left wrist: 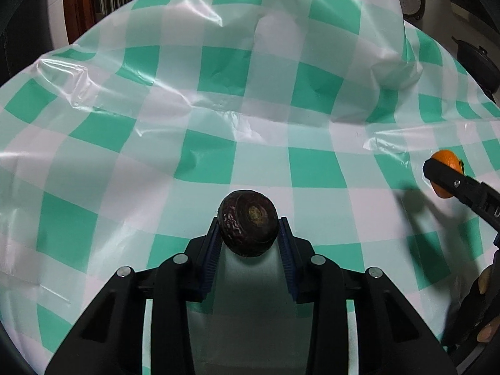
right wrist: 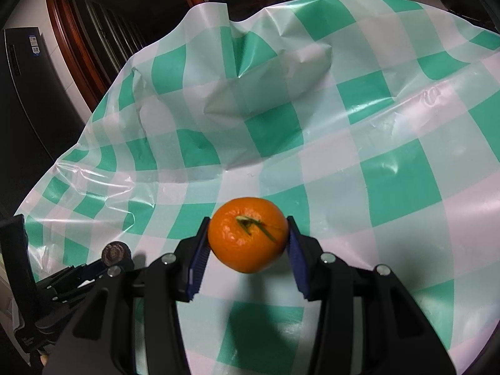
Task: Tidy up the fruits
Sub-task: 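Carry the passion fruit and orange into the white box with both tools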
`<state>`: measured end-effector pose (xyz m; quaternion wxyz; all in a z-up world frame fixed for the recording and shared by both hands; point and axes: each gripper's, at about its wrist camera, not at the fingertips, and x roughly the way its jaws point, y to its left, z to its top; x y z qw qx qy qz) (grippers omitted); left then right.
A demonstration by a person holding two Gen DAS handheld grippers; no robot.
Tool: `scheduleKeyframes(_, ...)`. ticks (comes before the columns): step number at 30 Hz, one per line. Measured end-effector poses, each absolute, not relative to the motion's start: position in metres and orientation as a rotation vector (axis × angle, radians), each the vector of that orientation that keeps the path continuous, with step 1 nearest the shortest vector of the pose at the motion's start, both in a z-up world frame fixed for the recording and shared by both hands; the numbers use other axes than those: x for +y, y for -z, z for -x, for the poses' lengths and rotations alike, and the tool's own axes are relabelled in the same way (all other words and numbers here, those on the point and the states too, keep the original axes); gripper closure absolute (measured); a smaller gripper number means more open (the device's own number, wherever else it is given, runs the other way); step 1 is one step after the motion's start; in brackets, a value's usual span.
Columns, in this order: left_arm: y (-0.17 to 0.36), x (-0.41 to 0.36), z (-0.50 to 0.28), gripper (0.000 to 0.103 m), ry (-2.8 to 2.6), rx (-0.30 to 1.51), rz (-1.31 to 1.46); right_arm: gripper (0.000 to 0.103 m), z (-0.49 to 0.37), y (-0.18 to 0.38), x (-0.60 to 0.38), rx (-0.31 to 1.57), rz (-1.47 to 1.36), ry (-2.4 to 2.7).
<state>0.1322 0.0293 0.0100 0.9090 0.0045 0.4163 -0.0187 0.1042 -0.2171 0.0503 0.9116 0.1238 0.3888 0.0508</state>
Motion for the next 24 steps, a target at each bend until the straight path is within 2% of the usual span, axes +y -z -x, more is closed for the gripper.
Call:
scheduleKeyframes(11,0.006,0.015,-0.145,0.068,0.075,0.891,0.026,0.056,-0.107,-0.049,-0.218,0.805,-0.255,-0.098)
scheduleKeyframes(24,-0.003,0.018,-0.139,0.068,0.072,0.859,0.024,0.056,-0.111,-0.044,-0.221,0.803,-0.27,-0.085)
